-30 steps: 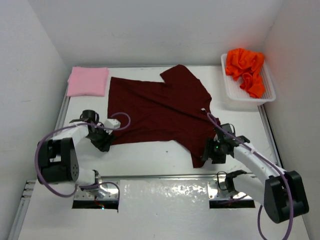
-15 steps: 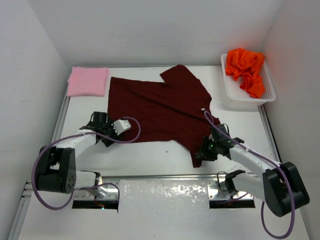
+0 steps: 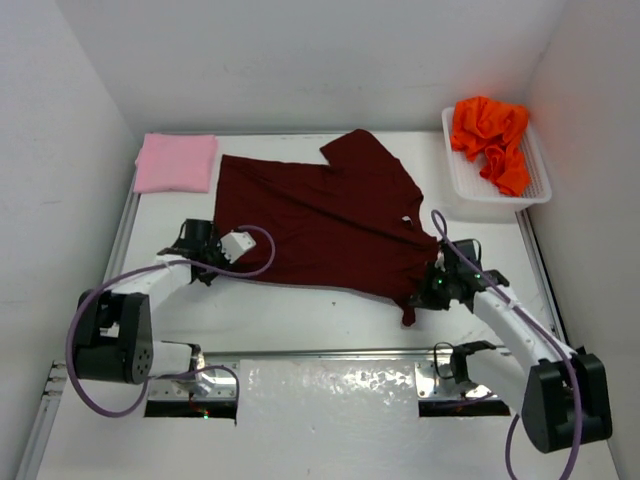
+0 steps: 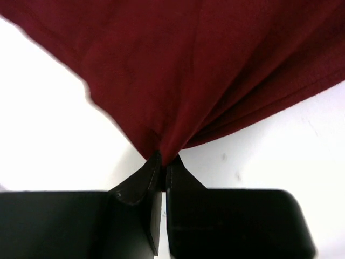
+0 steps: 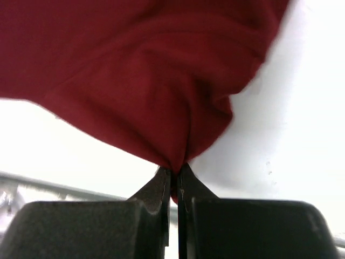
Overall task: Fold and stack the t-shirts
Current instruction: Fold the flattened tshirt in 1/3 of the way
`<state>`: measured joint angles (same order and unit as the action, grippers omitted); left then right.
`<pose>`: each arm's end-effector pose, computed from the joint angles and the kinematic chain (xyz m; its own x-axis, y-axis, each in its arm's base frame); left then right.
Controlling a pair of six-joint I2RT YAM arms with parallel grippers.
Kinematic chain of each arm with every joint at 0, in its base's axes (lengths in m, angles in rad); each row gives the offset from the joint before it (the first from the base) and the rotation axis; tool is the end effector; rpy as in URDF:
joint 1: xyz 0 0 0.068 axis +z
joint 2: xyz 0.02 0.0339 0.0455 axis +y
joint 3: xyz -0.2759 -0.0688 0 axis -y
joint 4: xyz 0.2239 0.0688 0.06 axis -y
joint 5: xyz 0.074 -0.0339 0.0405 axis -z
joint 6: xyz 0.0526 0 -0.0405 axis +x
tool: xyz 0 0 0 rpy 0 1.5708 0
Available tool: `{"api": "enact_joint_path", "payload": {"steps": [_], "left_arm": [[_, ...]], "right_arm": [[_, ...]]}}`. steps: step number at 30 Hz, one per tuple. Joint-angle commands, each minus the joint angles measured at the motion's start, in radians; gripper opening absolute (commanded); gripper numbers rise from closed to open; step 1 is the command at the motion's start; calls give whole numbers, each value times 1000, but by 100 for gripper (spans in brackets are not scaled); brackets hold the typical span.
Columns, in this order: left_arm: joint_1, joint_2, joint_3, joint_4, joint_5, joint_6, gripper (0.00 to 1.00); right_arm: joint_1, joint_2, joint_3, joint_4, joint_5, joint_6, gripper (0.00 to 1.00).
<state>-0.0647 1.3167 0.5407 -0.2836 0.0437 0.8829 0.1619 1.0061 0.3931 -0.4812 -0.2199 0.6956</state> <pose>0.2138 -0.0162 0.1562 -0.4862 0.8050 -0.3400 0.7270 0.5885 0.3538 0.1437 0.0351 0.1555 -0.8373 0.4969 -0.2280 0.3654 0.8188 0.4428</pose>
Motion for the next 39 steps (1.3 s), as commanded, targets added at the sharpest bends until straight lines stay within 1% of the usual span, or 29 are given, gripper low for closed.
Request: {"api": "enact_joint_path", "payload": {"steps": [1,2,3,5,6,9,11,15,17,19,22,24,25,26,28,29,30,33,35,39], "left_arm": [[17,-83,119,-251,-31,-29,0],[16,-95,136,-300,-24,-24,0],[16,-120,157,-387,-16,-16,0],[11,-149,166,-466,-25,1,0],[8,-178,171,-539,-36,16,0],[8,-246,174,-658,-39,37,0],[8,-275,176,-695,-39,39,0],[8,-332,202,-788,-15,42,0],[8,-341,197,-789,-16,47,0],[8,-336,194,-764,-16,47,0],[8,-289,226,-724,-10,39,0],[9,-219,272,-677,-11,13,0],[9,-191,294,-664,-11,4,0],[14,-128,333,-642,-15,-13,0],[22,-65,395,-625,-15,-22,0],[35,-3,415,-615,-11,-25,0],[46,27,435,-611,-10,-25,0],[65,140,514,-594,-13,-30,0],[65,221,576,-606,-19,-38,0],[65,332,642,-647,-7,-51,0]], "right_arm": [[-5,-37,116,-190,-61,-143,0],[-5,-46,125,-218,-67,-169,0],[-5,-73,133,-240,-76,-177,0],[-5,-101,162,-322,-101,-214,0],[-5,-124,185,-386,-110,-229,0],[-5,-168,229,-471,-118,-272,0],[-5,-182,259,-537,-111,-297,0],[-5,-160,383,-644,-116,-343,0],[-5,-144,403,-646,-111,-364,0],[-5,-104,400,-597,-114,-366,0],[-5,-14,401,-489,-112,-367,0],[-5,44,421,-389,-104,-372,0],[-5,107,431,-363,-96,-387,0],[-7,138,452,-306,-81,-395,0],[-10,233,478,-249,-23,-418,0],[-15,267,510,-225,-12,-424,0],[-27,300,529,-189,-6,-427,0],[-35,423,599,-139,23,-453,0],[-38,510,659,-132,42,-478,0],[-39,629,750,-132,50,-507,0]]}}
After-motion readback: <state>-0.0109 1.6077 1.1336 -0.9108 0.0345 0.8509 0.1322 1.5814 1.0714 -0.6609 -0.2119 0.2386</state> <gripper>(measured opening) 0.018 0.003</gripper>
